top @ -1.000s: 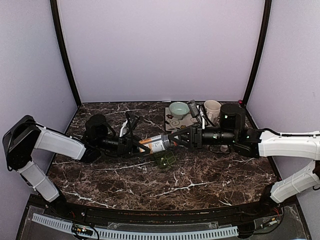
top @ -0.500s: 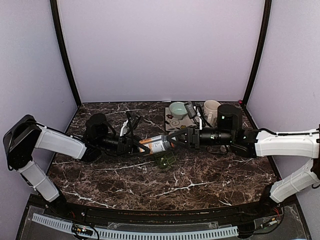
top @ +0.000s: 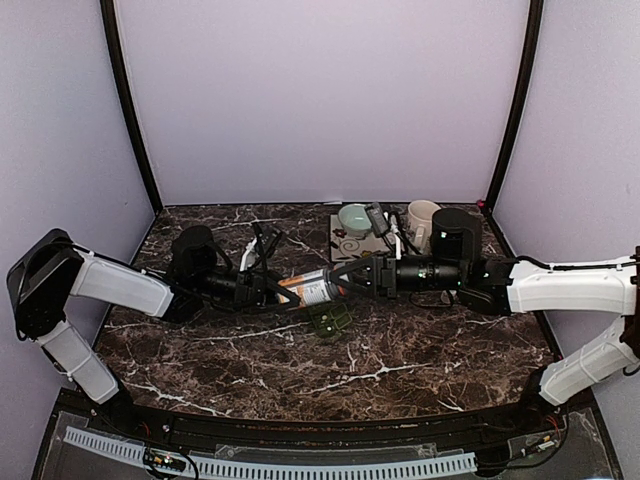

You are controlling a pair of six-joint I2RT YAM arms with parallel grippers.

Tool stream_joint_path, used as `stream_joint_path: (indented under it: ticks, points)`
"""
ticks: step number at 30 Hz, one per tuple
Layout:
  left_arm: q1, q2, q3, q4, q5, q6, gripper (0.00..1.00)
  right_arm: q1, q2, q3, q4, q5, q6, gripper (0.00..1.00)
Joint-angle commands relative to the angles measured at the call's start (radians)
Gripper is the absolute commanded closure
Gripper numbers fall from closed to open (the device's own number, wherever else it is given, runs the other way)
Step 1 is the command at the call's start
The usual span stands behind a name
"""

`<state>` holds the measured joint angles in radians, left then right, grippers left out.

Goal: Sort the pills into containers
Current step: Screw the lid of the pill bottle onto the pill bottle.

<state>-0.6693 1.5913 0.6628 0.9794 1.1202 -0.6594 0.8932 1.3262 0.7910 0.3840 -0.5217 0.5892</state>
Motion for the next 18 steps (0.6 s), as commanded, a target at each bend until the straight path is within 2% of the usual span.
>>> stream_joint_path:
  ticks: [1, 18]
  points:
    - [0.006, -0.002, 0.032, 0.068, 0.019, -0.008, 1.0, 0.014, 0.011, 0.026, 0.05, -0.007, 0.01, 0.56]
    - [0.006, 0.0, 0.024, 0.099, 0.047, -0.043, 1.0, 0.015, 0.021, 0.022, 0.06, 0.027, 0.006, 0.54]
